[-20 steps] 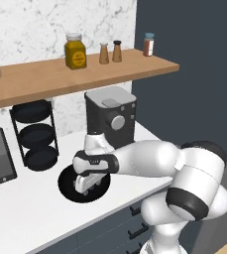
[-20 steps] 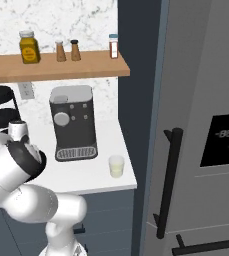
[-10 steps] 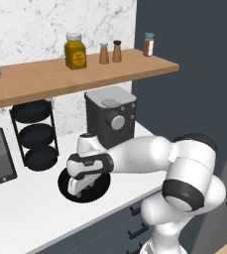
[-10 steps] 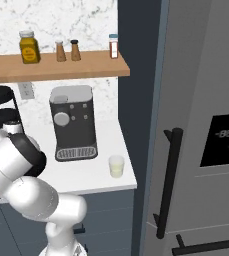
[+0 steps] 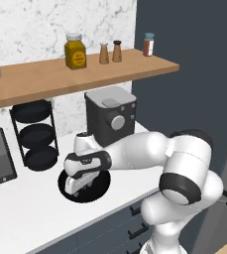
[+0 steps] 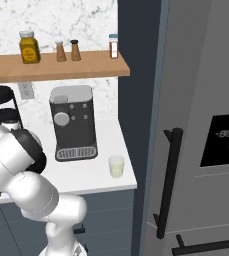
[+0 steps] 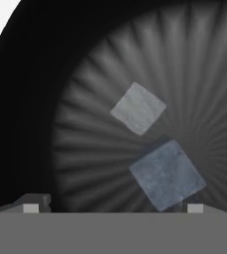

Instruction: Grab a lemon wedge from the fridge and one ice cube from the ice bowl, and put them in the glass of lemonade.

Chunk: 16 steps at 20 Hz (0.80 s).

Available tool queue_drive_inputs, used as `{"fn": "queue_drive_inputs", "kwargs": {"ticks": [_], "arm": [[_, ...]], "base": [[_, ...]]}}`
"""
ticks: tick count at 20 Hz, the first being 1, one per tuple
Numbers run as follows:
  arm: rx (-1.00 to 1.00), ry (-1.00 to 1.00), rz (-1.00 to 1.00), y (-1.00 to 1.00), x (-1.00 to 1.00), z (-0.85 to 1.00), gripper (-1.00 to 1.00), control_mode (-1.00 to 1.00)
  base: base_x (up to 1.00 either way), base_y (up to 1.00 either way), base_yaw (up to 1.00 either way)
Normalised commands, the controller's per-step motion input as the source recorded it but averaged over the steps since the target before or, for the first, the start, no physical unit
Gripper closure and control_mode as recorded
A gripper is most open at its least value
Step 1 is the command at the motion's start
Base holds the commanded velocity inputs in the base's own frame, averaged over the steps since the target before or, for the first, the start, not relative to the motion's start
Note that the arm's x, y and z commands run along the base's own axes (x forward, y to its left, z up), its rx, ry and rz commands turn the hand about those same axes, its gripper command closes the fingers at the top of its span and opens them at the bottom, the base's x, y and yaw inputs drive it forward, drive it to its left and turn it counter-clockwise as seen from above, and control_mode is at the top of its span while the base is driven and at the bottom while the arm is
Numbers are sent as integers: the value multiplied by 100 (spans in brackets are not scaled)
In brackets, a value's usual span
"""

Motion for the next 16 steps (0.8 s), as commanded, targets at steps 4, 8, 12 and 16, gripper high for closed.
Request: {"fn": "queue_drive_inputs", "kwargs": {"ticks": [4,8,12,16], "arm": [[0,0,-7,-19,5,0,-100,-100],[0,0,-5,-3,21,0,-100,-100],[-1,0,-2,0,34,0,-100,-100],[-1,0,-1,0,19,-24,-100,-100]], "base": [[0,0,0],[0,0,0],[0,0,0],[0,0,0]]}}
